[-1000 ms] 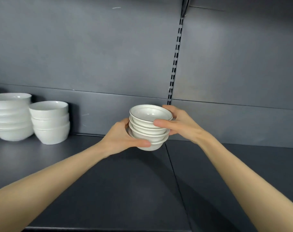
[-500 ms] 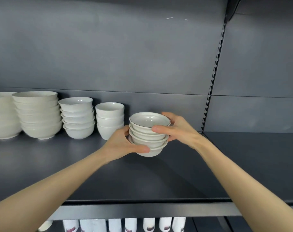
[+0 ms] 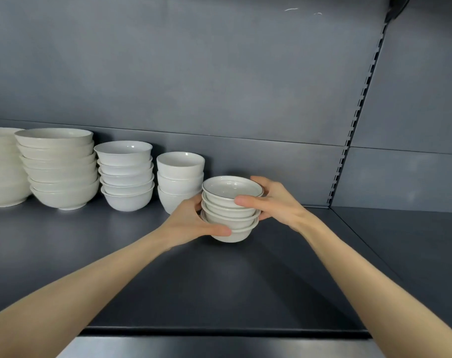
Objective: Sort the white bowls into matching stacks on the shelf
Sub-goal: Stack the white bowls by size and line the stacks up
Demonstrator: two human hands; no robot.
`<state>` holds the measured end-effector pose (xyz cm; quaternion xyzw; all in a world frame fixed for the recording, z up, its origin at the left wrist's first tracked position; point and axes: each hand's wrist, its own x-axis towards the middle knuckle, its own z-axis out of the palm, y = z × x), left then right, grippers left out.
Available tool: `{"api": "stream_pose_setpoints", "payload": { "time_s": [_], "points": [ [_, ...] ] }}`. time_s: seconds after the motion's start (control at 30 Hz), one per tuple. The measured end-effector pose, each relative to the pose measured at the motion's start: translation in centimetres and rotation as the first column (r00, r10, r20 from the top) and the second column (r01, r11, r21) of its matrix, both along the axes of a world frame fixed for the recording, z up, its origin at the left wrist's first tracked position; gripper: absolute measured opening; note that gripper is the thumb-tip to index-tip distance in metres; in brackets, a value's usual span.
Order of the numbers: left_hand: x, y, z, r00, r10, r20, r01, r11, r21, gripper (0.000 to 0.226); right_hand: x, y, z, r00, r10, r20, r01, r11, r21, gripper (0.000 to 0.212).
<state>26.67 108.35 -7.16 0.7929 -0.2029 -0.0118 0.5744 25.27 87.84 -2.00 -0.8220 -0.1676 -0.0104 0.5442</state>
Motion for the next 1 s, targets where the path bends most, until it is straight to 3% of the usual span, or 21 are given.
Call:
{"api": "stream_pose_setpoints", "payload": {
  "time_s": [0.13,0.47,0.57,0.7,0.8,0.9,1.0],
  "points": [
    [1.6,-0.4,-0.7,1.000,0.011,-0.008,-0.011,1.000,0.014,0.083,1.6,-0.5,-0.6,1.000,-0.008,-0.006,0.008,1.000,0.010,0.032],
    [4.4,-0.5,-1.4,1.000,-0.010,0.011,0.010,1.000,0.012,0.068,3.8,-0.4,-1.3,1.000,0.003,-0.005,-0.003,0.999,0.053,0.033],
    [5.3,-0.3,-1.6,0.999,-0.027,0.017,0.027,1.000,0.005,0.070,4.2,-0.1,-1.4,1.000,-0.019,0.004,0.018,0.997,0.076,0.039],
    [5.7,-0.4,-1.9,0.999,-0.038,0.037,0.038,0.999,-0.006,0.080,4.7,-0.1,-1.6,0.999,-0.048,-0.011,0.048,0.994,0.097,0.071],
    [5.6,-0.8,-2.1,0.998,-0.008,0.066,0.010,0.999,-0.034,0.075,4.9,-0.2,-1.7,0.999,-0.047,-0.001,0.046,0.991,0.126,0.069],
    [5.5,-1.0,-2.4,0.997,0.021,0.081,-0.015,0.997,-0.071,0.062,5.2,-0.3,-1.7,0.999,-0.036,-0.008,0.037,0.993,0.113,0.039],
    [5.7,-1.0,-2.7,0.994,0.055,0.090,-0.047,0.995,-0.088,0.054,5.6,-0.4,-1.9,1.000,-0.030,-0.004,0.031,0.994,0.108,0.039]
  ]
}}
